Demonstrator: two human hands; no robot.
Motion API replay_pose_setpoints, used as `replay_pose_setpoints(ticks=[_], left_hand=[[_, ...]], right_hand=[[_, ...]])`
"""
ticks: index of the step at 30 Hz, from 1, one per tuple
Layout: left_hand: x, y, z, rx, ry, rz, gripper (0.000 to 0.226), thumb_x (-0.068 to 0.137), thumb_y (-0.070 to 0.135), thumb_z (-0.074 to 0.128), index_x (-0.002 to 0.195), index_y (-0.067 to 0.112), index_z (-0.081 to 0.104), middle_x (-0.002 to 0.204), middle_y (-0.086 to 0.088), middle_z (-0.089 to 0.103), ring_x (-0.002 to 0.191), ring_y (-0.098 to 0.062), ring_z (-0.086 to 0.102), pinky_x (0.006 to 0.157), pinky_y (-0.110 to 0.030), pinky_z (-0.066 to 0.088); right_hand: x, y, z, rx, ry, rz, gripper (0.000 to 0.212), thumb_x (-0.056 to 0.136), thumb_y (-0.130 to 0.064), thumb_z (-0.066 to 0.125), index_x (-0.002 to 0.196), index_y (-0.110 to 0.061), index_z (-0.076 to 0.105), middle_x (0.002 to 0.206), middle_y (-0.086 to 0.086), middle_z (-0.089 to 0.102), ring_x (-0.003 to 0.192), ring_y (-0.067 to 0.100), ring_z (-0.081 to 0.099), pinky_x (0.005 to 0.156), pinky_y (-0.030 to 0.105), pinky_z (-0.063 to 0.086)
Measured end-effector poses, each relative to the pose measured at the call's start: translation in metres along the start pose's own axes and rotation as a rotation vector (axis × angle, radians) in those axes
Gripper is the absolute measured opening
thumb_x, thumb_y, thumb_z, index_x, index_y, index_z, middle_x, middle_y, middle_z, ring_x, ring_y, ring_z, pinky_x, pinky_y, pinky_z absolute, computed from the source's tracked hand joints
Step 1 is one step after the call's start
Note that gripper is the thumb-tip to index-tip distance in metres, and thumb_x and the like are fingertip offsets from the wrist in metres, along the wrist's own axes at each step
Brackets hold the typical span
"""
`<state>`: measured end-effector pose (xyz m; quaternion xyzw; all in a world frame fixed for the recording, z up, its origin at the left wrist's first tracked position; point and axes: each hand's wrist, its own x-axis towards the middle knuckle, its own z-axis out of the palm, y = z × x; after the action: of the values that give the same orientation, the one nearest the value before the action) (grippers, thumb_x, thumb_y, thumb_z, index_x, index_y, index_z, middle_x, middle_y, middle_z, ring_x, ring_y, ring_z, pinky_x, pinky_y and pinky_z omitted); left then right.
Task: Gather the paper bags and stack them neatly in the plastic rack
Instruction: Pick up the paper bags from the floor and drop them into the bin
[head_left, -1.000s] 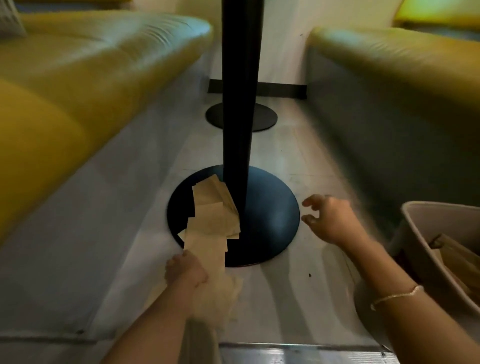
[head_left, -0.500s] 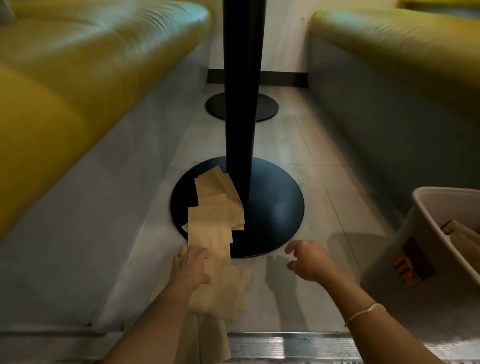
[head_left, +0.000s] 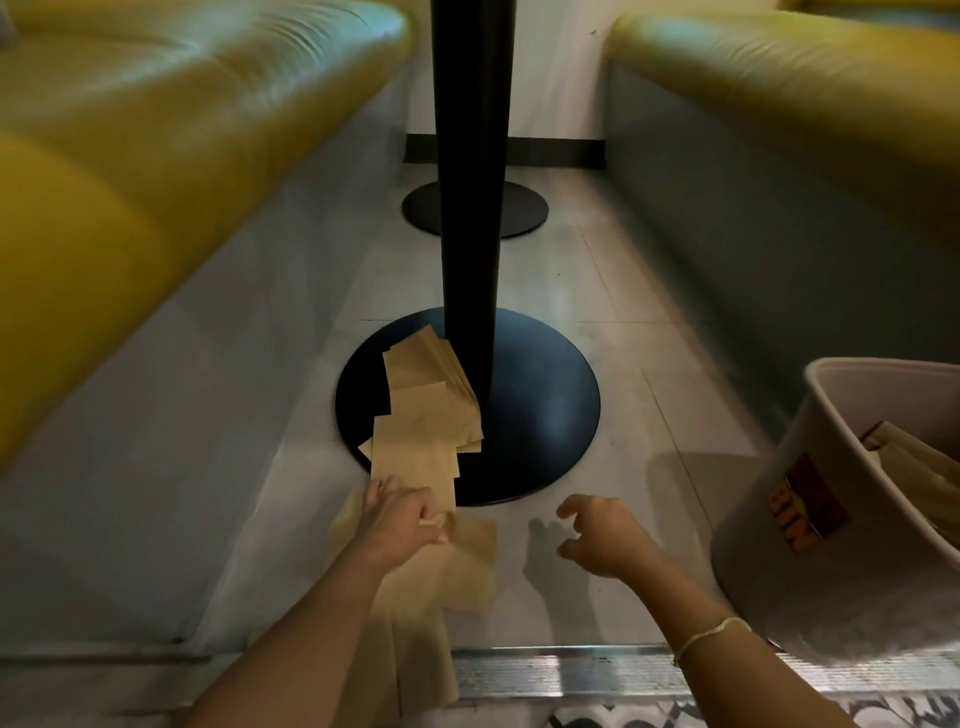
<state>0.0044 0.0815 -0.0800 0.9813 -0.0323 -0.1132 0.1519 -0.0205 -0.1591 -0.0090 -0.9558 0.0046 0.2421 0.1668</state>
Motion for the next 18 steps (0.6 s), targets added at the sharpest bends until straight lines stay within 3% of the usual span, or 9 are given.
replay_pose_setpoints(ticks=[3, 5, 8, 11, 14, 16, 18], left_hand=[[0.000, 0.025, -0.016, -0.387, 0.041, -0.029, 0.042, 0.060, 0.040, 0.082, 0.063, 0.027, 0.043, 0.068, 0.011, 0.049, 0.074, -0.009, 0.046, 0.069, -0.021, 0.035], [-0.002, 0.047, -0.031, -0.696, -0.031, -0.025, 0.042, 0.060, 0.023, 0.087, 0.070, 0.024, 0.046, 0.066, 0.009, 0.049, 0.062, -0.006, 0.043, 0.054, -0.014, 0.036], [-0.003, 0.061, -0.039, -0.917, -0.077, 0.028, 0.040, 0.064, 0.021, 0.086, 0.085, 0.023, 0.051, 0.080, 0.005, 0.063, 0.075, -0.009, 0.058, 0.068, -0.017, 0.046], [-0.006, 0.051, -0.028, -0.736, -0.060, -0.060, 0.044, 0.073, 0.033, 0.079, 0.107, 0.021, 0.054, 0.106, 0.000, 0.064, 0.093, -0.013, 0.060, 0.073, -0.021, 0.046], [-0.015, 0.027, -0.006, -0.237, -0.168, -0.080, 0.062, 0.077, 0.029, 0.073, 0.131, 0.019, 0.043, 0.134, -0.004, 0.045, 0.118, -0.020, 0.046, 0.094, -0.030, 0.043], [-0.021, 0.018, 0.007, 0.015, -0.222, -0.026, 0.076, 0.075, 0.032, 0.075, 0.138, 0.020, 0.036, 0.138, -0.003, 0.036, 0.128, -0.022, 0.036, 0.103, -0.033, 0.036], [-0.019, 0.016, 0.013, 0.083, -0.208, -0.022, 0.079, 0.072, 0.037, 0.076, 0.138, 0.022, 0.036, 0.136, -0.002, 0.036, 0.128, -0.022, 0.034, 0.104, -0.032, 0.033]], right_hand=[[-0.005, -0.011, -0.005, 0.194, -0.022, -0.018, 0.074, 0.080, -0.033, 0.072, 0.141, -0.021, 0.033, 0.131, 0.007, 0.053, 0.117, 0.023, 0.053, 0.094, 0.029, 0.045], [-0.007, -0.018, -0.011, 0.306, -0.020, -0.012, 0.068, 0.081, -0.029, 0.071, 0.138, -0.021, 0.035, 0.125, 0.007, 0.054, 0.109, 0.021, 0.055, 0.088, 0.028, 0.047], [-0.011, -0.022, -0.026, 0.304, 0.076, 0.008, 0.042, 0.087, -0.014, 0.059, 0.128, -0.016, 0.050, 0.112, 0.006, 0.057, 0.102, 0.022, 0.056, 0.090, 0.034, 0.051], [-0.014, -0.020, -0.048, 0.214, 0.178, 0.036, 0.035, 0.090, -0.005, 0.050, 0.124, -0.012, 0.056, 0.103, 0.005, 0.058, 0.098, 0.023, 0.059, 0.086, 0.032, 0.052], [-0.019, -0.013, -0.074, 0.166, 0.286, 0.065, 0.036, 0.094, -0.005, 0.048, 0.128, -0.016, 0.054, 0.113, 0.008, 0.060, 0.100, 0.024, 0.060, 0.086, 0.034, 0.053], [-0.027, -0.011, -0.094, 0.163, 0.348, 0.073, 0.037, 0.095, -0.007, 0.049, 0.131, -0.016, 0.052, 0.119, 0.008, 0.059, 0.104, 0.023, 0.060, 0.089, 0.036, 0.051], [-0.037, -0.008, -0.114, 0.181, 0.402, 0.070, 0.038, 0.094, -0.006, 0.050, 0.131, -0.015, 0.052, 0.120, 0.007, 0.059, 0.105, 0.022, 0.061, 0.092, 0.037, 0.052]])
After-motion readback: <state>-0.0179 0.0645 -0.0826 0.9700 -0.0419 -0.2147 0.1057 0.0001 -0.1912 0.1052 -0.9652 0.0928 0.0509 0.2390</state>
